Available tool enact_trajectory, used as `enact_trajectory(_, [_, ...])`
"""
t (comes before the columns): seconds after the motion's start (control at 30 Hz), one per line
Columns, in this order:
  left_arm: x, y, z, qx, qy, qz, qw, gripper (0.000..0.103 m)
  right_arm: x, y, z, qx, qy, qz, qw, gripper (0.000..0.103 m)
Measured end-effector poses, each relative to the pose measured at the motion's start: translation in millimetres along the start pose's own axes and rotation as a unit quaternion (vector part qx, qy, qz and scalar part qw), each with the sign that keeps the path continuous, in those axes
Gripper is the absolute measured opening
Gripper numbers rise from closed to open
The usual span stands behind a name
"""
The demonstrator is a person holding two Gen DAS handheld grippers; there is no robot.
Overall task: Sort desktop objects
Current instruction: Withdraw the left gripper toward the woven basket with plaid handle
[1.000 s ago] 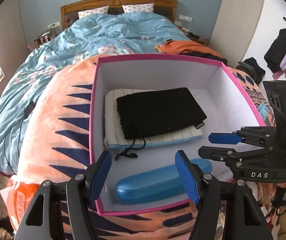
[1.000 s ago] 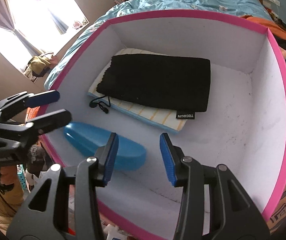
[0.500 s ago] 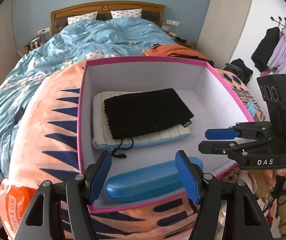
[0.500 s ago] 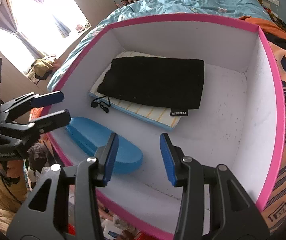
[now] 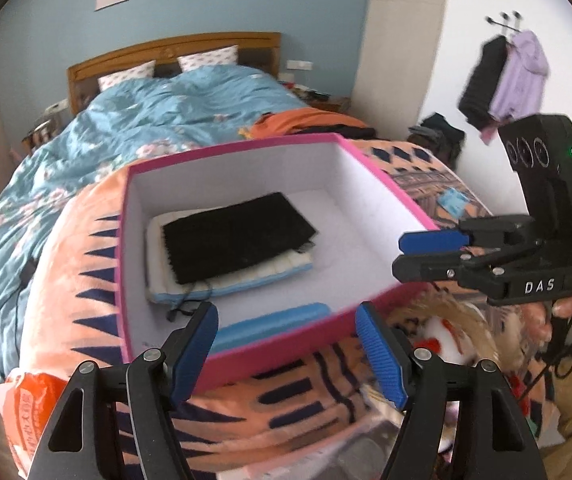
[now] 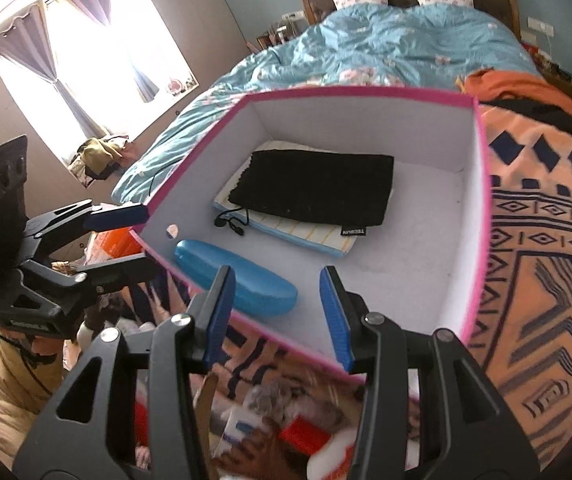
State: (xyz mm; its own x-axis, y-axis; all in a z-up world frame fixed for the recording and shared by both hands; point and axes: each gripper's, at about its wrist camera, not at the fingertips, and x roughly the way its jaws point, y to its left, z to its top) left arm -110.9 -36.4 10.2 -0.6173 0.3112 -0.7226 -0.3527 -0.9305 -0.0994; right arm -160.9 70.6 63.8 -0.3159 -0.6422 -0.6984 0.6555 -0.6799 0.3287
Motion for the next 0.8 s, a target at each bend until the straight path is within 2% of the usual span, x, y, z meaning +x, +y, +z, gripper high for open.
enact_trajectory(0.17, [2, -27, -11, 0.028, 0.014, -0.026, 0.9992, 0.073, -23, 2, -26, -0.009, -0.003, -0.028, 1.000, 0.046])
enact_trajectory(0.53, [32, -55, -37, 0.044, 0.078, -0.037, 0.9953, 0.073, -46, -17, -103, 0.035, 0.028, -0.097, 0.994, 0.046])
enact_trajectory(0.63, [40, -57, -44, 0.038, 0.095, -0.047, 0.9936, 0.073, -52, -22, -116, 0.052, 0.026, -0.098, 0.993, 0.046])
enact_trajectory(0.77, [44, -63, -51, 0.035, 0.110, -0.062, 0.9914, 0.073, -45, -21, -125, 0.058, 0.035, -0.076, 0.995, 0.046])
enact_trajectory(0.8, [44, -64, -52, 0.035, 0.112, -0.064, 0.9911, 0.073, -44, -20, -126, 0.053, 0.034, -0.081, 0.995, 0.041])
